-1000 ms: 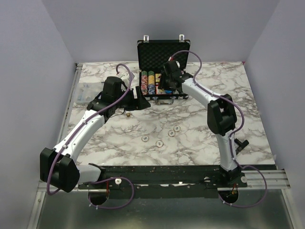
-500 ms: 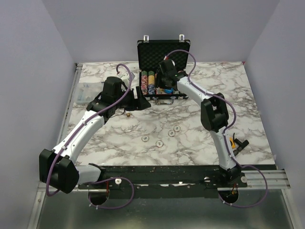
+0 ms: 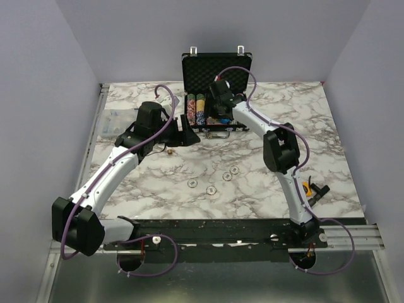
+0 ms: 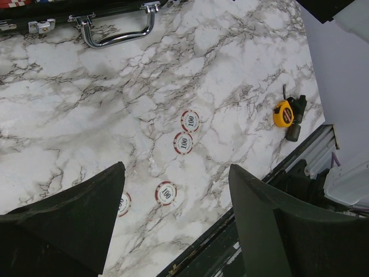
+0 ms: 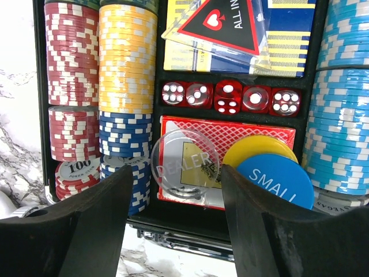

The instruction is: Pack up texas hold em set

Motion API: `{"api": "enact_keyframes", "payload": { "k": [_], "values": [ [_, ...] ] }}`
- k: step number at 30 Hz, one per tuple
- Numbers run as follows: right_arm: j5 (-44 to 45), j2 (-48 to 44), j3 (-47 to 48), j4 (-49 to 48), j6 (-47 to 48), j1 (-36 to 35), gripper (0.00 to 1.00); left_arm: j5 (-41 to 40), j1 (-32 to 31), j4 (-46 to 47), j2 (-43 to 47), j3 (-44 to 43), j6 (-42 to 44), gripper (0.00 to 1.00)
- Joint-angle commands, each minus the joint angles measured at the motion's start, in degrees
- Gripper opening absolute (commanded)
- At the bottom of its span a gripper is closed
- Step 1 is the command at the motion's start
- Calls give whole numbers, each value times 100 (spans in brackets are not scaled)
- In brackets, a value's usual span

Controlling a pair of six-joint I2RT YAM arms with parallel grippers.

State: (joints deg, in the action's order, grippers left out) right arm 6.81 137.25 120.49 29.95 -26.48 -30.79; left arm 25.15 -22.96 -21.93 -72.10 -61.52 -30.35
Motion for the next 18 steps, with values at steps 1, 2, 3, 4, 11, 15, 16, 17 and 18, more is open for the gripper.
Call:
{"api": "enact_keyframes", "payload": {
  "k": [1, 2, 3, 4, 11, 15, 16, 17, 18],
  "values": [
    [97, 170, 155, 177, 122, -41, 66, 34, -15, 66, 57, -128, 73, 72],
    [86, 162, 165, 186, 121, -41, 68, 28, -14, 66, 55, -132, 73, 72],
    [64, 148, 176, 201, 125, -41, 69, 26, -15, 66, 47, -133, 73, 72],
    [51, 128, 206, 216, 119, -46, 69, 26, -15, 66, 46, -131, 73, 72],
    [40, -435, 227, 445, 146, -211, 69, 20, -15, 52, 29, -132, 82, 72],
    [-5, -1201, -564, 310, 82, -320, 69, 86, -15, 91, 2, -122, 51, 72],
    [1, -1470, -845, 250, 58, -340, 69, 98, -15, 93, 11, -124, 48, 73],
    [1, -1687, -1225, 179, 41, -354, 69, 93, -15, 78, 11, -132, 60, 73],
    [5, -1946, -1556, 123, 12, -358, 69, 65, -15, 64, 14, -140, 77, 73]
  ]
}}
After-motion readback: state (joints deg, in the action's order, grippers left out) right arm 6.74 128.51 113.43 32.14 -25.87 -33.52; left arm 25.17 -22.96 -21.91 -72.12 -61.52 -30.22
